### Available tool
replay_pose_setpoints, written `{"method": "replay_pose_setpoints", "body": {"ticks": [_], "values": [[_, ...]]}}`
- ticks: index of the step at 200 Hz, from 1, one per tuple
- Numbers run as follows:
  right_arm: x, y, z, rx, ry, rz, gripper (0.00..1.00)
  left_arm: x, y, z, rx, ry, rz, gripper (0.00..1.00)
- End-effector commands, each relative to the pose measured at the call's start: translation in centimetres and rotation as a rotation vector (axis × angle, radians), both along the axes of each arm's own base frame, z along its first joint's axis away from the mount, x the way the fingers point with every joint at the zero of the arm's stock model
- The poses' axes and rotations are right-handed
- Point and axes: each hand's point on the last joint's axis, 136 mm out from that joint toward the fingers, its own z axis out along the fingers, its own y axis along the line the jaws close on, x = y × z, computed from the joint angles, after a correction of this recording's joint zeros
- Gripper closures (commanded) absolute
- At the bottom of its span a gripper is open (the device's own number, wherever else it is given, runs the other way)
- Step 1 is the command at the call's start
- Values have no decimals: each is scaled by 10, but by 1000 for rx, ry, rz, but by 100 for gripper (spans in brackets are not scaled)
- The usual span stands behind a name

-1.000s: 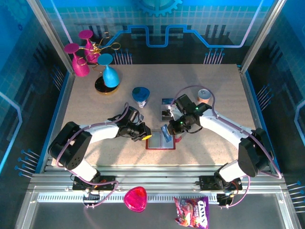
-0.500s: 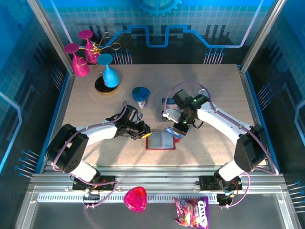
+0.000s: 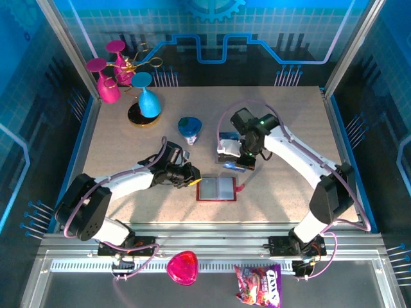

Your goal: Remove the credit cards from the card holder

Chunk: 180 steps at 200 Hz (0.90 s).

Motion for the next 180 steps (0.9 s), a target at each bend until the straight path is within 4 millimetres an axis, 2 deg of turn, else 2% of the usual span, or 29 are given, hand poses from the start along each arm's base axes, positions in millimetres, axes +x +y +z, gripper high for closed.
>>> {"method": "replay_pose_setpoints", "body": {"ticks": [1,58,126,180], "values": [[7,-8,4,-38,27,43,100,-6,10,-3,30,10,14,83],[49,-13,13,-54,26,60,100,-9,15,-4,35,16,31,83],[93,-2,5,-56,39,73,100,-8,14,-6,38,34,35,83],[124,-6,2,-72,35,71,100,-5,9,-12,35,63,33,84]]}}
